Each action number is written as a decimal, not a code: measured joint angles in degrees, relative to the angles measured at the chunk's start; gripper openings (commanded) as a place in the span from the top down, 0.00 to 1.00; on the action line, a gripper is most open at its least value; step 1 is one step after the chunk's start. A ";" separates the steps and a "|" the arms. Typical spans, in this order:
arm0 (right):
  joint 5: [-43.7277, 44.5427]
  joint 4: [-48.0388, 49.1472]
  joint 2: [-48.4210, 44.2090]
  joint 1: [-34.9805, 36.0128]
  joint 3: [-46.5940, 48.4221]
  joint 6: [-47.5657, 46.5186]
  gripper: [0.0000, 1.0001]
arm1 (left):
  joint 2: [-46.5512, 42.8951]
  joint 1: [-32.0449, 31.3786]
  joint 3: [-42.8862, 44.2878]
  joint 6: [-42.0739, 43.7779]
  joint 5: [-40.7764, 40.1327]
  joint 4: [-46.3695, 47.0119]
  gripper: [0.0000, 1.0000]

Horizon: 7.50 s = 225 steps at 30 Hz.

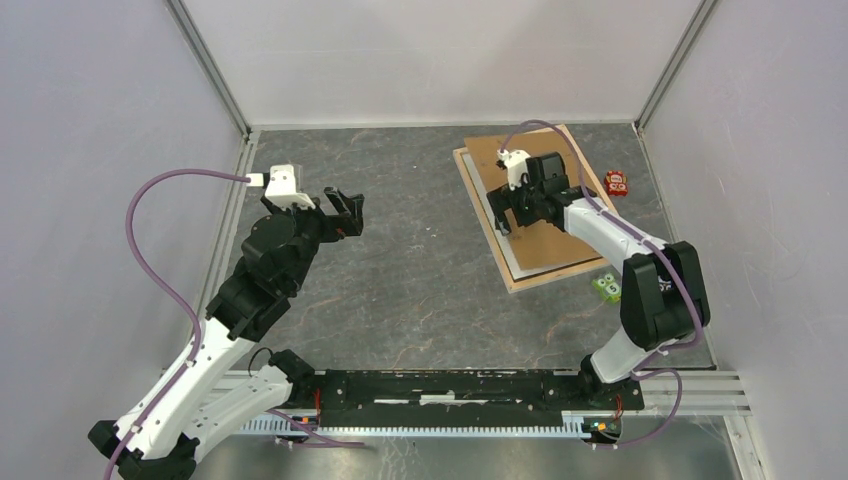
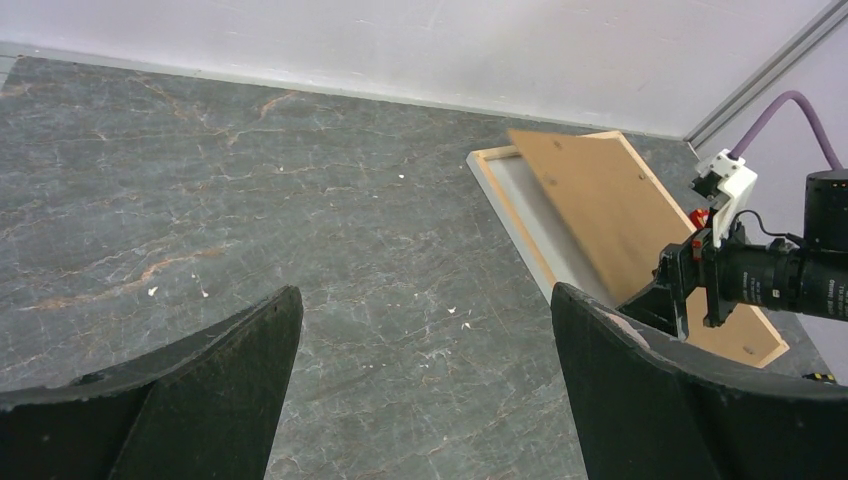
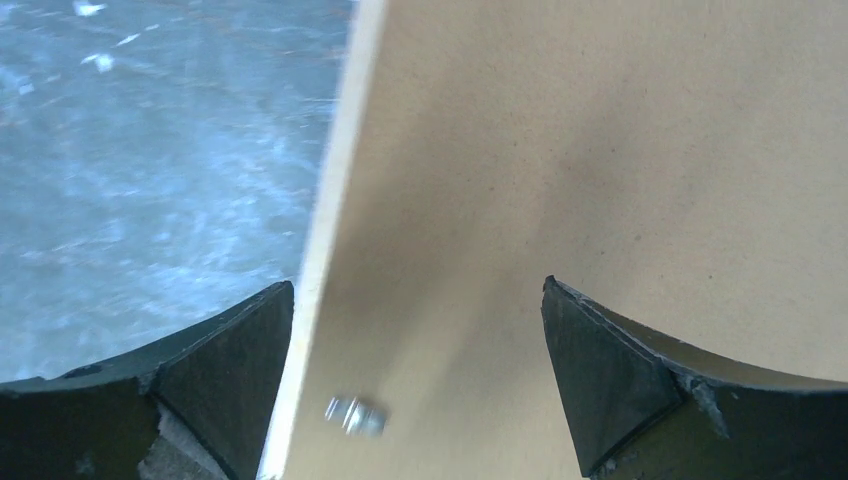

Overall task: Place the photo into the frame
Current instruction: Turn over the photo frame item on the photo frame, then move the photo frame to the center of the board, then install the photo frame at the center of the board.

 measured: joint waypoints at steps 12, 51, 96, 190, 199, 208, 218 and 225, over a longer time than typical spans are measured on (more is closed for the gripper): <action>-8.63 -1.46 -1.44 0.70 -3.85 3.67 0.07 | 0.07 0.00 0.00 -0.02 0.09 0.00 0.00; -11.67 29.33 -0.70 24.83 -20.52 33.11 0.19 | 16.28 2.36 0.35 -4.07 6.60 -3.89 0.00; 16.52 16.52 -45.72 12.28 -50.31 54.73 0.48 | 60.30 2.99 4.74 -43.39 33.62 0.87 0.61; 10.45 4.07 -36.13 12.79 -32.00 21.62 0.20 | 63.93 2.47 13.03 -25.55 28.50 -7.37 0.82; 4.28 7.39 -30.86 13.14 -31.67 19.89 0.20 | 60.67 6.03 10.38 -11.63 28.81 -9.73 0.95; 14.49 2.62 -24.52 11.41 -25.75 18.27 0.16 | 55.71 6.19 6.88 -0.63 17.31 -12.52 0.98; 8.98 1.07 -18.71 8.94 -23.37 13.20 0.23 | 54.27 6.27 5.77 3.65 12.72 -14.69 0.98; 6.08 1.73 -15.50 9.75 -23.76 11.93 0.26 | 54.27 6.27 5.81 3.65 12.79 -14.75 0.98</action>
